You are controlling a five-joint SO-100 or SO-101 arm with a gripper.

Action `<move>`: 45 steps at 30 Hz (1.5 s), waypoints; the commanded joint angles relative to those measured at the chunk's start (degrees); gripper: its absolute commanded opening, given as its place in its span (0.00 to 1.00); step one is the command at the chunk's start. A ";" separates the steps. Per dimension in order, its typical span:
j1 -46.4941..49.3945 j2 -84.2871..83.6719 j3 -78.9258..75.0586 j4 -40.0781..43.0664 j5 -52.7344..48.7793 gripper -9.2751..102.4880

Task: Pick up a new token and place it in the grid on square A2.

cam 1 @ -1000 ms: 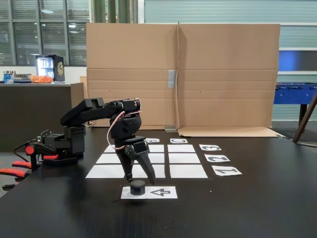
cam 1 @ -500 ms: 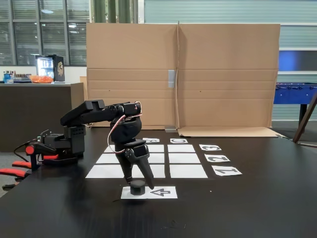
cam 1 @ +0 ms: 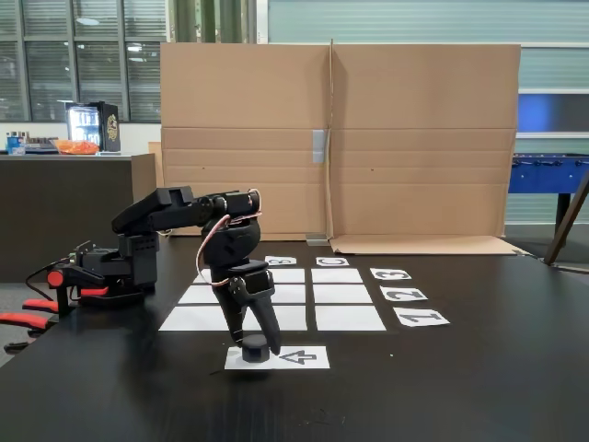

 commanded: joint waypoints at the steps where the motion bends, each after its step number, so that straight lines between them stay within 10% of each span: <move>1: 0.53 0.44 -2.11 -0.35 -0.26 0.35; 45: -0.97 -0.44 -3.87 -0.26 -0.79 0.28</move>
